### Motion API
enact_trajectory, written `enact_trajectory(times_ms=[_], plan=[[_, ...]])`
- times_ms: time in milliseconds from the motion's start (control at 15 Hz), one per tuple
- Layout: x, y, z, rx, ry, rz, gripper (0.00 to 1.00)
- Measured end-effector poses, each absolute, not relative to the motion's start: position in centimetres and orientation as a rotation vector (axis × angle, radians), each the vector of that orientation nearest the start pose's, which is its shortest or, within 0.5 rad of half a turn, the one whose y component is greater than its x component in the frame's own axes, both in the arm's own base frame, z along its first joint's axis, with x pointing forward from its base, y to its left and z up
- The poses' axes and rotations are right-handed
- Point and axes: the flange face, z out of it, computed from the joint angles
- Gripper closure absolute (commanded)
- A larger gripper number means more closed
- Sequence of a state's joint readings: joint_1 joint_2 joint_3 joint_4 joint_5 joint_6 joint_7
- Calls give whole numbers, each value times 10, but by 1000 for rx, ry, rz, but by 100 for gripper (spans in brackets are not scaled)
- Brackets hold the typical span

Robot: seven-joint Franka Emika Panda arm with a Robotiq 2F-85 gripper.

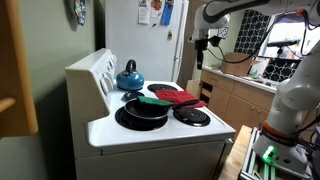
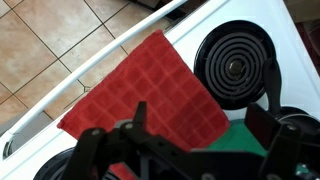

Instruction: Fold the pink cloth

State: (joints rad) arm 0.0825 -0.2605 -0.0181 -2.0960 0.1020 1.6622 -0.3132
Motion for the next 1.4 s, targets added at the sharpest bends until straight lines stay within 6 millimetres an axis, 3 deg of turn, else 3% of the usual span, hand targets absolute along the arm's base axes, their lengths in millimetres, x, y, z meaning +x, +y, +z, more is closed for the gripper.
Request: enact_trajectory(times_ms=[200,533,1000,1200,1400], plan=[[458,56,514,-2955,-592,256,0],[461,122,482,-2935,-766,330,0],[464,117,484,-2939,-751,318,0],[470,133,475,-2956,-805,244,0],[476,158,452,-2950,-881,139,0]])
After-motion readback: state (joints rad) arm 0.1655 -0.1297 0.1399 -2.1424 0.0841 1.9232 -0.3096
